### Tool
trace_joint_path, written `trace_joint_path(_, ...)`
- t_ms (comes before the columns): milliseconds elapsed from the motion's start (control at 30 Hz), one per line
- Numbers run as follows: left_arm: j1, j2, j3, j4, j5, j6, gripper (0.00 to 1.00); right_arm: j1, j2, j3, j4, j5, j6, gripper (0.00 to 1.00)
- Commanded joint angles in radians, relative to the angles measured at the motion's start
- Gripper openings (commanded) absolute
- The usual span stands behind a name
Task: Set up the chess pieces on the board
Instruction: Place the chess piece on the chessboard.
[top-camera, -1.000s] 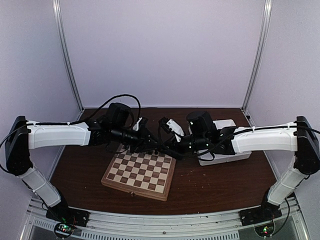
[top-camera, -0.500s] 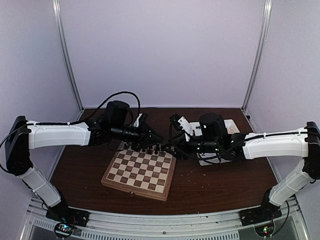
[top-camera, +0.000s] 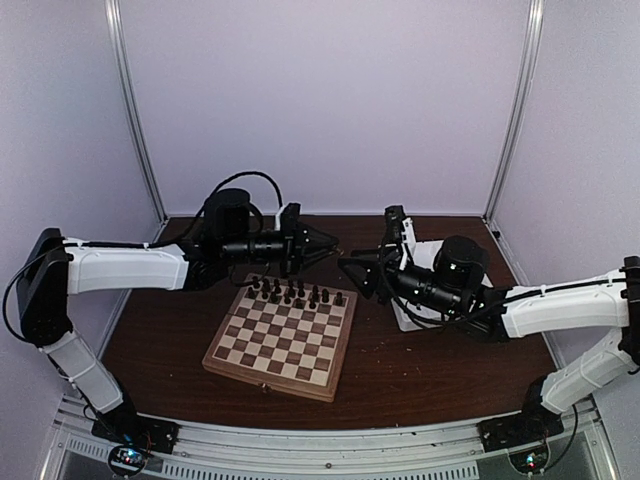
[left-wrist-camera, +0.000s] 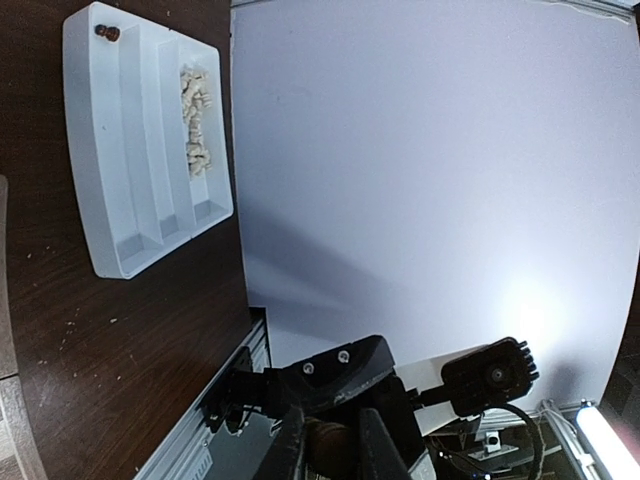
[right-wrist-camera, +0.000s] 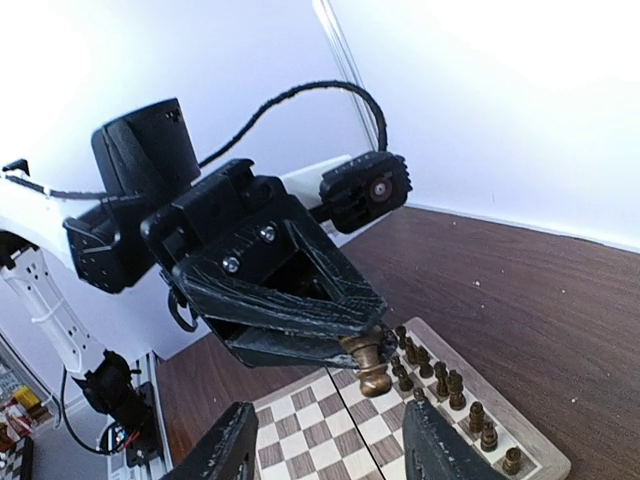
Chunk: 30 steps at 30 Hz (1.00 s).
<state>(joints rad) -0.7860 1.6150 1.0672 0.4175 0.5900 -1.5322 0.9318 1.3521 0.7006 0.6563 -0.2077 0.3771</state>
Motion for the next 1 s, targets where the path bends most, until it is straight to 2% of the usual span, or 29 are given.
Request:
trace_joint_path(0,0.008,0.037,0.057,0.167,0.018,-0.106,0.13,0.007,0.007,0.007,0.173,0.056,0.046,0.53)
trace_joint_path(233,0.008,0.046,0.065,0.213,0.023,-0.15,0.13,0.005,0.024,0.017,0.198,0.143,0.045,0.53)
trace_joint_path(400,0.009,0.042,0.063,0.213,0.025,-0.157,0.13,-0.011,0.044,0.029,0.192,0.128,0.067,0.58)
trace_joint_path(700,0.009,0.048,0.062,0.234,0.042,-0.188,0.14,-0.07,0.128,0.074,0.284,-0.04,0.143,0.46)
trace_joint_path(967,0.008,0.048,0.046,0.264,0.044,-0.206,0.14,-0.081,0.163,0.096,0.326,-0.079,0.18,0.27)
